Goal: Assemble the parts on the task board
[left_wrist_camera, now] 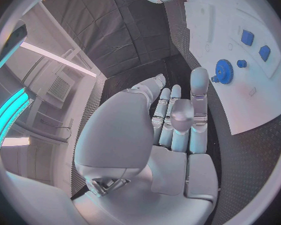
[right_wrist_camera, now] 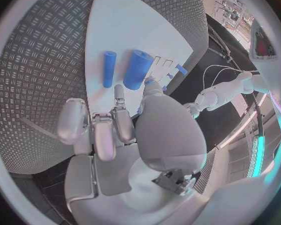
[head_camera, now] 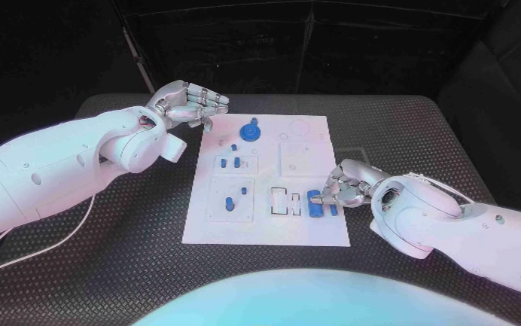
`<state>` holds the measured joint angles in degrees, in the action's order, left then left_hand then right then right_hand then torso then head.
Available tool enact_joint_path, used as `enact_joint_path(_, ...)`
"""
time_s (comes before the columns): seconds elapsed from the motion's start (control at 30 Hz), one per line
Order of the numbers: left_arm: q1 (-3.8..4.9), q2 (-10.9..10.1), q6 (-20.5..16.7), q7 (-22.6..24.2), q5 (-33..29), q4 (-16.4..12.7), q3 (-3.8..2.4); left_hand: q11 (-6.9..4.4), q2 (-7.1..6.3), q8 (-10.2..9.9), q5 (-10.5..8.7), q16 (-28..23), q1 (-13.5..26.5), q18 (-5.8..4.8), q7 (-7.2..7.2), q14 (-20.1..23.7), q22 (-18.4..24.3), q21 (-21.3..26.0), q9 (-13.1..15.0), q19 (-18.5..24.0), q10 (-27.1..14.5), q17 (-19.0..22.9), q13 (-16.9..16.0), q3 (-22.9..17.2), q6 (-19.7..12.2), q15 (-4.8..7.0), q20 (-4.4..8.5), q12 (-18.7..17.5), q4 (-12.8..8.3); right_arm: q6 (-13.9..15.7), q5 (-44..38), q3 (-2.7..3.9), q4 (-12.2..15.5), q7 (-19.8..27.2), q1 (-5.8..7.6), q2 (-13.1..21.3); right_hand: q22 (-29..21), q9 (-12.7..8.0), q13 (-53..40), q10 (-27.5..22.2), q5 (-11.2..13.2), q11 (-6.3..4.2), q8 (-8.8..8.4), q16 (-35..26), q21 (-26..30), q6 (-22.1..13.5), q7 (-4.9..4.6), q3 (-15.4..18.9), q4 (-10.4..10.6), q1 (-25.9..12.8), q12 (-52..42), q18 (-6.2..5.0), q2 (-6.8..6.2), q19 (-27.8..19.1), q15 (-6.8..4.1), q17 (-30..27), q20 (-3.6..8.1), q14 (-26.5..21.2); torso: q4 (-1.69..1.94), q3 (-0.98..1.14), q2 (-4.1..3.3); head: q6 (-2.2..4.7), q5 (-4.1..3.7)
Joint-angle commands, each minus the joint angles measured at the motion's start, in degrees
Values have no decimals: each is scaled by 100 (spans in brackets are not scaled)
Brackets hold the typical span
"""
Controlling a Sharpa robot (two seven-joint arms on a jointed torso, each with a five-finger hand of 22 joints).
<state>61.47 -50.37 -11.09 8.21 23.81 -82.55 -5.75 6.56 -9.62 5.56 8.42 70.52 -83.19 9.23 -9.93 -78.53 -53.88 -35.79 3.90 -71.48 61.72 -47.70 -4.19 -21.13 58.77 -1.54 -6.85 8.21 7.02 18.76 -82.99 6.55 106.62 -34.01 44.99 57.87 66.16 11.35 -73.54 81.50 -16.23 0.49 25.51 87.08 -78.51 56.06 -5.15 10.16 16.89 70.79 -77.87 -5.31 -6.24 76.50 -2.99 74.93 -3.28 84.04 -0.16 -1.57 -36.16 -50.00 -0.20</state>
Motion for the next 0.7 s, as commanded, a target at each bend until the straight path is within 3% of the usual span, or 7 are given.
enact_joint_path(0.03,8,-2,54,1,-26,-12,-5,2,10,37,-1,-1,50,85,-42,39,9,40,0,44,-41,4,2,6,-4,14,-14,39,-42,-242,-320,1,-17,-186,-20,-49,15,16,-18,28,27,-15,39,41,-32,-8,45,32,-8,-16,-22,46,-17,47,-36,793,16,465,8,-1,3,0,9)
enact_joint_path(0.47,8,-1,67,-16,-26,-12,-4,3,9,38,-1,0,52,85,-43,40,10,41,0,44,-46,3,3,9,-5,14,-14,41,-43,-454,-413,0,-126,-269,-222,-257,28,69,-73,51,38,-30,142,48,-36,-15,63,13,-11,-8,-50,49,14,49,-48,813,26,467,-6,-2,-1,0,34)
enact_joint_path(0.7,8,0,69,-18,-26,-14,-4,3,9,38,-1,0,52,85,-43,40,10,41,0,44,-46,3,3,9,-5,14,-14,41,-43,-210,-417,0,-132,-207,-247,-301,94,162,-204,120,-256,-65,317,66,-67,-17,101,-46,-25,85,-126,60,193,82,-77,864,53,477,0,-3,4,0,33)
